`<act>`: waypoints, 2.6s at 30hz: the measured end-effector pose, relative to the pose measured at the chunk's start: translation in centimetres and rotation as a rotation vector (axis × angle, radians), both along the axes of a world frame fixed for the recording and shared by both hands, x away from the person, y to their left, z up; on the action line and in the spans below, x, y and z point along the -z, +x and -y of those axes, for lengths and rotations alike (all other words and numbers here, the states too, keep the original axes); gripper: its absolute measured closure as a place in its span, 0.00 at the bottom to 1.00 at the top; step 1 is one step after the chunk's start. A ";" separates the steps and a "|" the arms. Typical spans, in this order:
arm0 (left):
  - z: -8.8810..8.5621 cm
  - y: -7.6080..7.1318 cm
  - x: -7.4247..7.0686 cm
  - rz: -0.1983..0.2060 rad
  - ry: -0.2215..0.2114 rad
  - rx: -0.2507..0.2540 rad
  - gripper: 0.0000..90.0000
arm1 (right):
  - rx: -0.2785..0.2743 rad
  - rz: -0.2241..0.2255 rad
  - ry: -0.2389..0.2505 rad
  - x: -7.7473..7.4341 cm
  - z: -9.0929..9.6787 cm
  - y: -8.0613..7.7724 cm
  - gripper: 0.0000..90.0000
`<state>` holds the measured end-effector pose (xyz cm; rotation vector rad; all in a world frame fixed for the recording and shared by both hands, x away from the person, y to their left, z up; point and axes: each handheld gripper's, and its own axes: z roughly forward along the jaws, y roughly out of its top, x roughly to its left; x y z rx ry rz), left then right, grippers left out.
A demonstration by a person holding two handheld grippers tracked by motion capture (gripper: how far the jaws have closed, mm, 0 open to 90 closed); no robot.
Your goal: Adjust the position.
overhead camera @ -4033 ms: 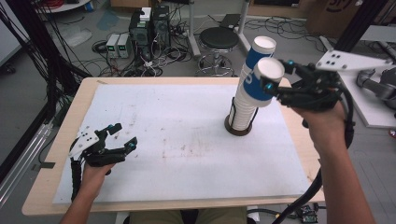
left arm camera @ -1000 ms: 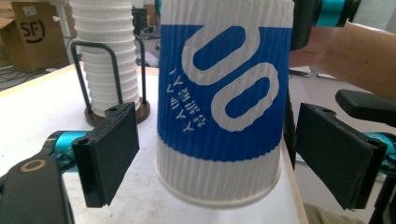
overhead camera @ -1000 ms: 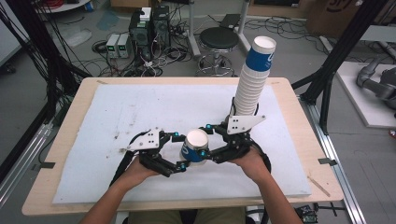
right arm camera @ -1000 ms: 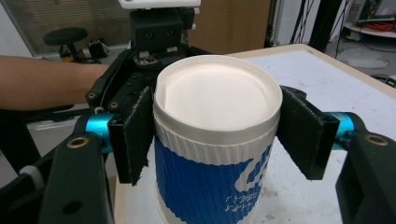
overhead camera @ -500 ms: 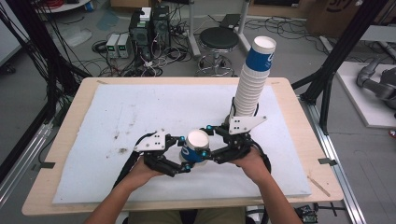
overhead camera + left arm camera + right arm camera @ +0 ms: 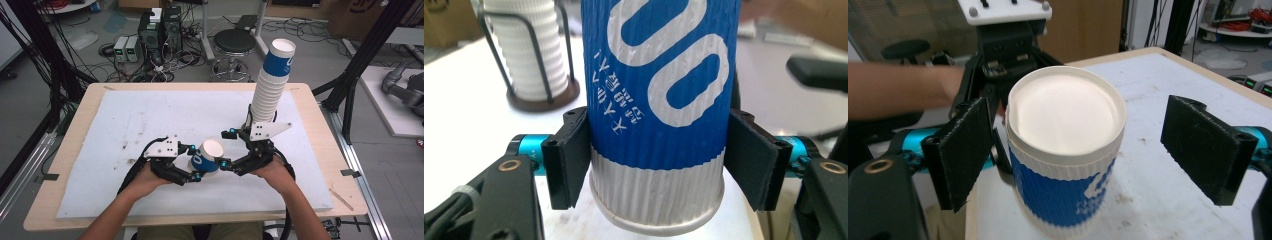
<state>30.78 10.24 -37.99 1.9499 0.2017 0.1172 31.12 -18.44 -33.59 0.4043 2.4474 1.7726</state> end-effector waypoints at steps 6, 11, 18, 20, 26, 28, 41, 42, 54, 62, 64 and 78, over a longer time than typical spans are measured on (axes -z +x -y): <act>0.2 0.6 -2.0 0.003 0.163 0.012 0.35 | -0.009 0.036 -0.119 -0.9 0.3 0.2 0.15; 0.6 1.0 -3.1 -0.013 0.264 0.031 0.35 | -0.040 0.073 -0.186 -1.5 0.0 0.4 0.15; 1.4 1.3 -4.2 -0.019 0.373 0.079 0.35 | -0.073 0.080 -0.278 -2.0 -0.8 1.0 0.15; 1.7 1.3 -4.4 -0.022 0.382 0.086 0.35 | -0.088 0.077 -0.293 -2.1 -1.1 1.1 0.15; 2.0 1.3 -4.3 -0.023 0.388 0.097 0.35 | -0.123 0.082 -0.338 -2.2 -2.2 1.1 0.15; 2.1 1.2 -4.2 -0.030 0.383 0.096 0.35 | -0.128 0.076 -0.351 -2.2 -2.4 1.2 0.15; 2.4 1.1 -3.9 -0.030 0.409 0.106 0.34 | -0.191 0.064 -0.428 -1.5 -3.5 1.4 0.28; 2.4 1.1 -3.9 -0.030 0.415 0.112 0.34 | -0.212 0.055 -0.433 -1.5 -3.6 1.4 0.32; 2.0 1.0 -2.7 -0.052 0.300 0.114 0.24 | -0.229 0.029 -0.446 -1.2 -3.1 1.2 0.35; -0.4 1.0 -1.3 -0.071 0.145 0.050 0.20 | -0.194 0.002 -0.379 -1.1 -1.3 1.4 0.35; -1.1 1.0 -0.9 -0.077 0.097 0.030 0.20 | -0.183 -0.005 -0.358 -1.1 -0.9 1.4 0.35; -3.8 0.7 0.2 -0.094 -0.209 -0.061 0.16 | -0.125 -0.019 -0.189 0.6 1.1 1.2 0.35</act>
